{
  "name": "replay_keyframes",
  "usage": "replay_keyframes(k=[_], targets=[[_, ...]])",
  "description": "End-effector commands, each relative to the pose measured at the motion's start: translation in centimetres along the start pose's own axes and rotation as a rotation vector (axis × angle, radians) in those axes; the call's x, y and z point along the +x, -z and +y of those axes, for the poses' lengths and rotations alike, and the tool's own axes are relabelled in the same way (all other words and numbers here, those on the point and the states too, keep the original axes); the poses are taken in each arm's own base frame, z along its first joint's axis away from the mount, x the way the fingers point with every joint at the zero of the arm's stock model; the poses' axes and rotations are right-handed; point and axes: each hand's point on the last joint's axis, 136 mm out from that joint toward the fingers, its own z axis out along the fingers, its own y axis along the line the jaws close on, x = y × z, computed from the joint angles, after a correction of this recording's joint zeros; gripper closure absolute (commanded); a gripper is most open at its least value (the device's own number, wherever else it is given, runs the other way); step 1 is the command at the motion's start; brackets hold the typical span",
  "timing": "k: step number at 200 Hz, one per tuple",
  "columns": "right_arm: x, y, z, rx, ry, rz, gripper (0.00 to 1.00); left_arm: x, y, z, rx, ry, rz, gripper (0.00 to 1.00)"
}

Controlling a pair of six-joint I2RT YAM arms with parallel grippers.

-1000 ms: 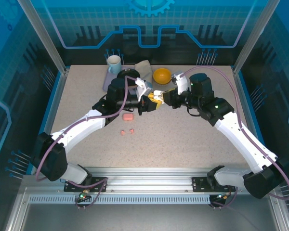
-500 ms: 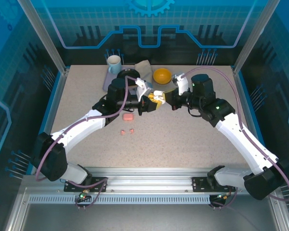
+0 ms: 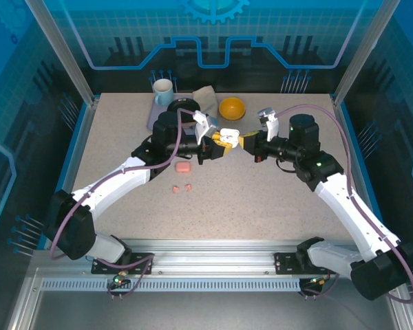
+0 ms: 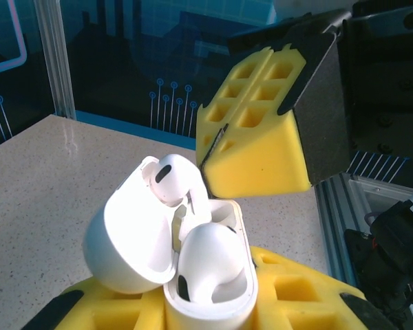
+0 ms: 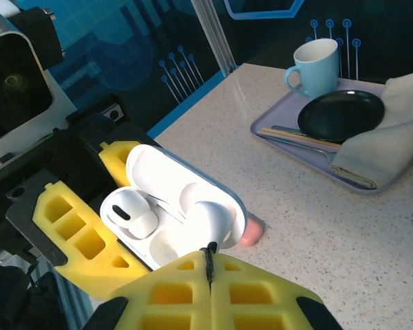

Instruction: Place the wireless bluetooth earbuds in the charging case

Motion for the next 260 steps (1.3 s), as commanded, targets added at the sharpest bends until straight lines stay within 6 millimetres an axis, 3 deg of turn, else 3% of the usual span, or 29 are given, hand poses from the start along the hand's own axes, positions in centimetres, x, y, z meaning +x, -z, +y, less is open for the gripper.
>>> replay_keyframes(k=[1, 46, 58, 71, 84, 164, 226, 260], targets=[[1.3, 0.1, -0.8, -0.003, -0.053, 0.019, 0.95, -6.6, 1.6, -3.8, 0.095, -0.209, -0.17, 1.0], [1.1, 0.4, -0.3, -0.033, -0.061, 0.001, 0.91, -6.7, 1.5, -3.9, 0.102, -0.209, -0.173, 1.0], [0.5, 0.8, -0.1, -0.038, -0.062, -0.023, 0.85, -6.6, 1.5, -3.9, 0.105, -0.207, -0.168, 1.0], [-0.1, 1.3, 0.1, -0.042, -0.067, -0.044, 0.7, -6.5, 1.5, -3.8, 0.105, -0.205, -0.165, 1.0], [-0.8, 1.8, 0.2, -0.043, -0.071, -0.064, 0.68, -6.5, 1.4, -3.8, 0.105, -0.204, -0.164, 1.0], [-3.5, 3.1, -1.3, 0.033, -0.157, -0.152, 0.68, -6.1, 1.2, -3.7, 0.112, -0.196, -0.157, 1.0], [-2.9, 3.7, -5.2, 0.287, -0.256, -0.078, 0.73, -4.4, 0.9, -3.5, 0.11, -0.261, -0.153, 1.0], [-3.3, 2.9, -5.9, 0.298, -0.265, -0.06, 0.74, -4.2, 0.8, -3.7, 0.124, -0.29, -0.165, 1.0]])
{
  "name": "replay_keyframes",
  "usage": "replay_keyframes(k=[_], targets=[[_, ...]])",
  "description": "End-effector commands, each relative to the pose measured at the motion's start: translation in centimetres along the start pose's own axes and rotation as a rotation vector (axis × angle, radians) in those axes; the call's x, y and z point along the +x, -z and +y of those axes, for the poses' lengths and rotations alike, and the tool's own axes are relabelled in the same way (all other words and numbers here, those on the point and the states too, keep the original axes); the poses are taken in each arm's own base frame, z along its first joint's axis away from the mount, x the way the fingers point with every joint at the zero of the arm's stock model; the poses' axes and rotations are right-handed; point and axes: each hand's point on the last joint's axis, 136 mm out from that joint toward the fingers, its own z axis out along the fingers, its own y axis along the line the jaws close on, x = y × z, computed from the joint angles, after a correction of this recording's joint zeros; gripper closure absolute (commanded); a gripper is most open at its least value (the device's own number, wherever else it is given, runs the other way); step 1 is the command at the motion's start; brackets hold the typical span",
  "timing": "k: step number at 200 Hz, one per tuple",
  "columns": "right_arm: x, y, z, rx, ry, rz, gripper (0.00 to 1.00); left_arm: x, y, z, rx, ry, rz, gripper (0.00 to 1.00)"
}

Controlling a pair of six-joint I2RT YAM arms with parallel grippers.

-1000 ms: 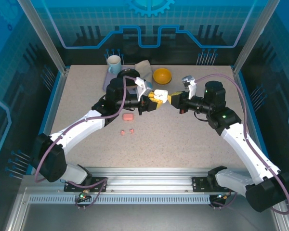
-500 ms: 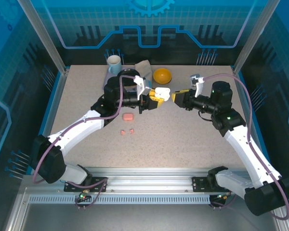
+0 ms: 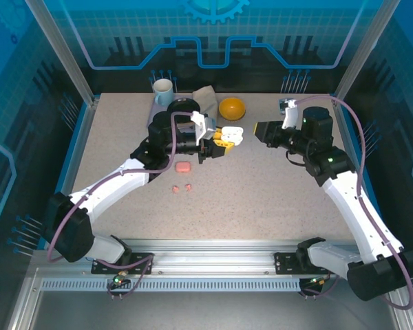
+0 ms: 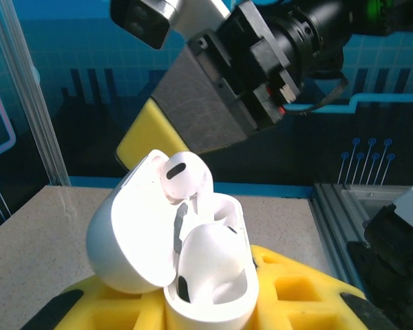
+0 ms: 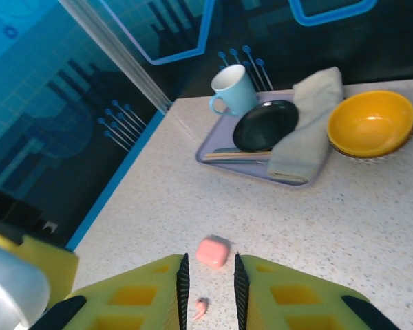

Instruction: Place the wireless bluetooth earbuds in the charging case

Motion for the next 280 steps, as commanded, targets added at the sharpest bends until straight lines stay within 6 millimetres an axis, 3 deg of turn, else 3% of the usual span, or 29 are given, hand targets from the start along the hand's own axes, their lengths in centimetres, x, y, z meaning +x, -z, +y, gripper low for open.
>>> replay_keyframes(k=[1, 34, 51, 84, 129, 156, 193, 219, 238, 280], targets=[[-0.5, -0.2, -1.2, 0.066, -0.026, 0.012, 0.74, -1.7, 0.2, -1.3, 0.046, -0.105, -0.055, 1.0], [-1.0, -1.5, 0.0, 0.008, -0.02, 0.04, 0.75, -1.8, 0.0, -1.3, 0.058, -0.111, -0.057, 1.0], [-0.9, -1.8, 1.8, -0.045, 0.011, 0.054, 0.76, -1.6, -0.3, -1.1, 0.061, -0.102, -0.051, 1.0], [-0.6, -0.1, 6.3, -0.179, 0.103, 0.045, 0.76, -1.3, -0.6, -0.7, 0.057, -0.096, -0.044, 1.0], [-0.5, 0.5, 0.7, 0.025, -0.006, 0.005, 0.75, -1.2, -0.6, -0.7, 0.058, -0.09, -0.04, 1.0], [-0.8, 0.9, 0.2, 0.043, -0.03, -0.011, 0.74, -1.1, -0.5, -0.7, 0.055, -0.087, -0.038, 1.0], [-1.2, 1.9, 2.8, -0.055, -0.004, -0.024, 0.72, -0.8, -0.7, -0.3, 0.037, -0.075, -0.028, 1.0], [-1.3, 3.1, 5.2, -0.116, 0.018, -0.03, 0.62, -0.4, -0.9, 0.1, 0.022, -0.064, -0.017, 1.0], [-1.2, 4.0, 6.8, -0.153, 0.023, -0.027, 0.6, -0.2, -1.0, 0.4, 0.014, -0.057, -0.012, 1.0], [-0.9, 4.1, 9.4, -0.251, -0.032, -0.004, 0.52, 0.0, -1.2, 0.7, 0.009, -0.05, -0.007, 1.0]])
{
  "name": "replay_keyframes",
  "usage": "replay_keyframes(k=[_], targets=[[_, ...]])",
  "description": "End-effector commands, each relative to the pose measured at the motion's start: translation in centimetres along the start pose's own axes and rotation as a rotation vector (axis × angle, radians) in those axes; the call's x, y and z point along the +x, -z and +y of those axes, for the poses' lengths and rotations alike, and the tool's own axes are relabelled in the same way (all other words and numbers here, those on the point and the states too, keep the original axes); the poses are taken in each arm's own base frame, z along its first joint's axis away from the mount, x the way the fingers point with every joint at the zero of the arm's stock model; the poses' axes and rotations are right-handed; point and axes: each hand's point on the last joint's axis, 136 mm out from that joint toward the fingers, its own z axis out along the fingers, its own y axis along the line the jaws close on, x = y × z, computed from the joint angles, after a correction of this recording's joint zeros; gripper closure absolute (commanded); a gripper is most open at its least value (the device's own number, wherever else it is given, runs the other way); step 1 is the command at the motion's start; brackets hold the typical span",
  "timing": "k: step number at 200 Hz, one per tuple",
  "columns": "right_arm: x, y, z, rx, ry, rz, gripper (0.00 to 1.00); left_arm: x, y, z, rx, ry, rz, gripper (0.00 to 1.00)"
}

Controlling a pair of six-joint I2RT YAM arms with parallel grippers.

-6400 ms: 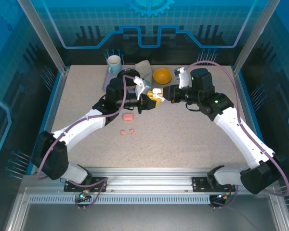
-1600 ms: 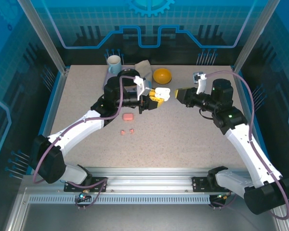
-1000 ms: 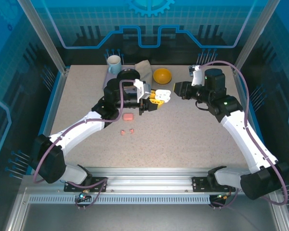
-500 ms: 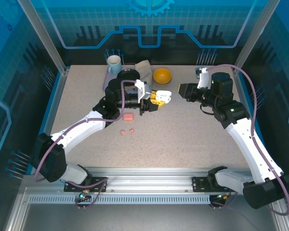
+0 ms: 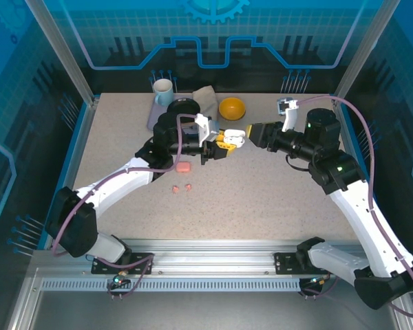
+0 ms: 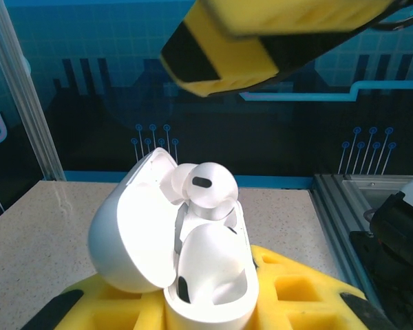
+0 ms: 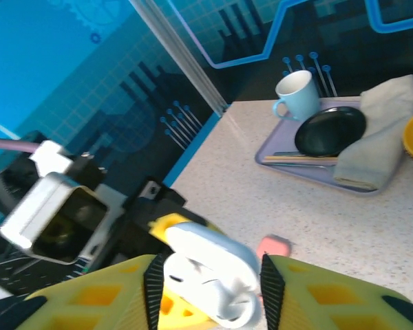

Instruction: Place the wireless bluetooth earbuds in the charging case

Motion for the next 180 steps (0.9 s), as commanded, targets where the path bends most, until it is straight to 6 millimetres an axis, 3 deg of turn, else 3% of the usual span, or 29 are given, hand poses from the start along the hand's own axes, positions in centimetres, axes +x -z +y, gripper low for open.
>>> replay_keyframes(k=[1, 80, 180], targets=[[-0.2, 0.2, 2.4, -0.084, -0.032, 0.007, 0.52, -1.6, -0.3, 0.2, -0.004, -0.047, -0.027, 1.0], [0.6, -2.0, 2.5, -0.11, -0.066, 0.049, 0.52, -1.8, -0.2, 0.1, -0.004, -0.048, -0.029, 1.0], [1.9, -1.9, 1.7, -0.074, -0.07, 0.084, 0.52, -2.0, -0.2, 0.2, -0.006, -0.052, -0.029, 1.0]])
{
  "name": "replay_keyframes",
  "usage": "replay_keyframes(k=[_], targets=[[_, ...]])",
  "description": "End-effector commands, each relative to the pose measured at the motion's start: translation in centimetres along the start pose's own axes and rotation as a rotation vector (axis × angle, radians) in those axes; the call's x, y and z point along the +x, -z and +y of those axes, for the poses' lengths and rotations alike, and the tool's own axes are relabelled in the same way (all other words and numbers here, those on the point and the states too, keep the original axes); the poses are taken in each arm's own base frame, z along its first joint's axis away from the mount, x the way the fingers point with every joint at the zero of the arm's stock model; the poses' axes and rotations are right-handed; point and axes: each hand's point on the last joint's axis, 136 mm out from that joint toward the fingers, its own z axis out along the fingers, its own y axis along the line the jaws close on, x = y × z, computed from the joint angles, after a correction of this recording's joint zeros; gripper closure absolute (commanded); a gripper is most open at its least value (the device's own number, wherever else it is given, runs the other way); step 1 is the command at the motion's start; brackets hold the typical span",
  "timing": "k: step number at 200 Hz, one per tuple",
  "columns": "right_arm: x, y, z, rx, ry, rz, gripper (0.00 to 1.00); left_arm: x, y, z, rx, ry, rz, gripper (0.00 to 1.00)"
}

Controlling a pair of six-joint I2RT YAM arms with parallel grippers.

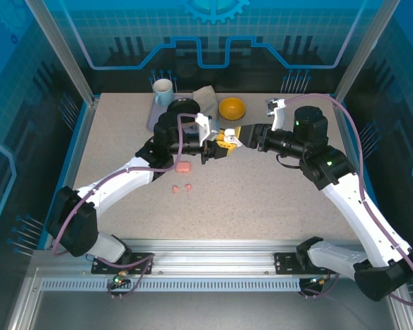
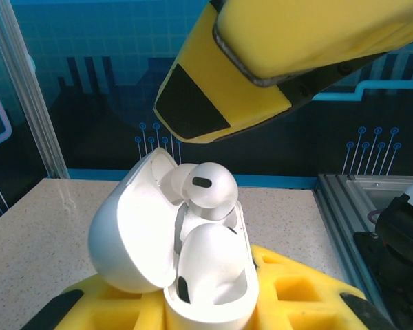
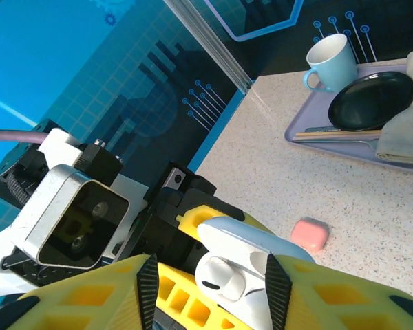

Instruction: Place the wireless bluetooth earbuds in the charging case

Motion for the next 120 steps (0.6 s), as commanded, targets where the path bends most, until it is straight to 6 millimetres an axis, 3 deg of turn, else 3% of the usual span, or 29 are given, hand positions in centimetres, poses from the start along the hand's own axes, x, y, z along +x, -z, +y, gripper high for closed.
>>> replay_keyframes(k=[1, 120], targets=[[0.6, 0.3, 0.6, -0.015, 0.007, 0.015, 0.52, -2.0, -0.1, 0.0, 0.002, -0.052, -0.03, 1.0], [1.7, -0.7, -0.8, 0.017, -0.008, 0.061, 0.53, -2.4, 0.0, 0.0, 0.001, -0.061, -0.036, 1.0]])
